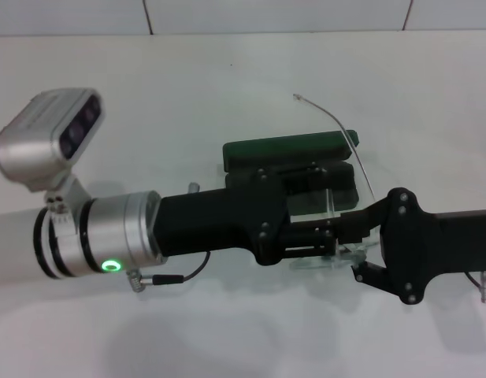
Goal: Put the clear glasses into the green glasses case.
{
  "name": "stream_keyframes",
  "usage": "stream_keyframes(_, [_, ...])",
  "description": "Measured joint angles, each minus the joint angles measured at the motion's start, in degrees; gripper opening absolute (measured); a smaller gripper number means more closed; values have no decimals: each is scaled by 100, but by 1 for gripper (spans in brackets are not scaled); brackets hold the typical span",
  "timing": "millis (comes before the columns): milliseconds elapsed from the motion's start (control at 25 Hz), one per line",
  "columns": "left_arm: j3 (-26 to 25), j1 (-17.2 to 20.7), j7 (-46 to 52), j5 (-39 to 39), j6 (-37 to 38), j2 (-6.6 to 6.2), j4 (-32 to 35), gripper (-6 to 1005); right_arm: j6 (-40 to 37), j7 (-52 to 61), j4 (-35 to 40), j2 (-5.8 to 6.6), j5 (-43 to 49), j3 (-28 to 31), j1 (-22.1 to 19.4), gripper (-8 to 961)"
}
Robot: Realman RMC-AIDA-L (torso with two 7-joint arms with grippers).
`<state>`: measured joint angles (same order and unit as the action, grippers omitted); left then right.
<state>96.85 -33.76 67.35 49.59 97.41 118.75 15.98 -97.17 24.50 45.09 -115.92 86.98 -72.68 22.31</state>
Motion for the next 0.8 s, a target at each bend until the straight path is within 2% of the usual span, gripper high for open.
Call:
stream_keyframes(400, [-21, -341, 650, 210, -347, -69, -8, 726, 148, -19, -47, 0, -13, 27, 61, 119])
stream_keyframes(560, [-52, -358, 679, 221, -395, -73, 22, 726, 148, -66, -76, 0, -24, 27, 81, 119])
stream_keyframes(800, [-448, -293, 637, 235, -361, -92, 41, 726, 147, -109, -89, 13, -26, 32, 41, 120])
